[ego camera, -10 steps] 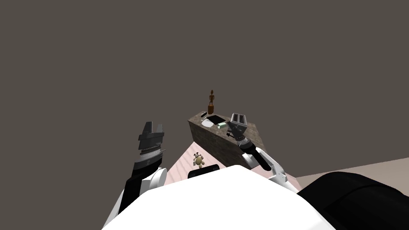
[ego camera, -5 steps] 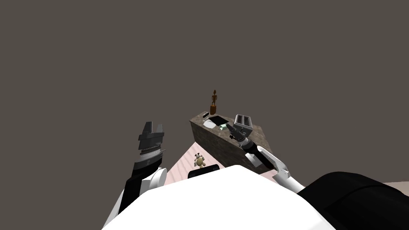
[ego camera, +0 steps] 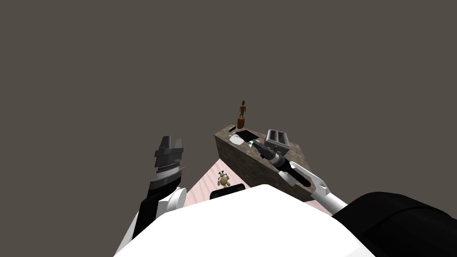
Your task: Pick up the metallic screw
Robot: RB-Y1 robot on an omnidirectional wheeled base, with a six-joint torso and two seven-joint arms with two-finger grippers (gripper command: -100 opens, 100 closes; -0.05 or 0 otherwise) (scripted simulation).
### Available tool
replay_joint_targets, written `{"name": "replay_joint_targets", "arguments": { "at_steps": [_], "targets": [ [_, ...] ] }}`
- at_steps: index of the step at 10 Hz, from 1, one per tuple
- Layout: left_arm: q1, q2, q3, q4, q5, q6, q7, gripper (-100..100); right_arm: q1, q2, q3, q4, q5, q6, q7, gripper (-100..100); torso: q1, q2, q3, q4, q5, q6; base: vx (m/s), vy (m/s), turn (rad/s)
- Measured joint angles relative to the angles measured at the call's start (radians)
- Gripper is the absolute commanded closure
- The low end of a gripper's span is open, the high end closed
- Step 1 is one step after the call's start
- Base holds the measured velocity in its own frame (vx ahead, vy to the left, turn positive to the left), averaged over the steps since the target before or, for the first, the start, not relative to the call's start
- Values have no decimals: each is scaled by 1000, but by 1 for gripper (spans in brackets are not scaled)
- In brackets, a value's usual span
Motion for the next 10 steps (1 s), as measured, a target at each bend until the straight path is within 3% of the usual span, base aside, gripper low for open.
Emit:
{"name": "replay_joint_targets", "arguments": {
  "at_steps": [5, 10],
  "targets": [
    [0, 0, 0, 0, 0, 0, 0, 0, 8, -128, 15, 80, 26, -46, 24, -100, 1, 1, 0, 0, 0, 1, 51, 3, 77],
    [0, 0, 0, 0, 0, 0, 0, 0, 1, -257, 56, 188, 65, -71, 39, -100, -1, 2, 1, 0, 0, 0, 25, -9, 64]
  ]
}}
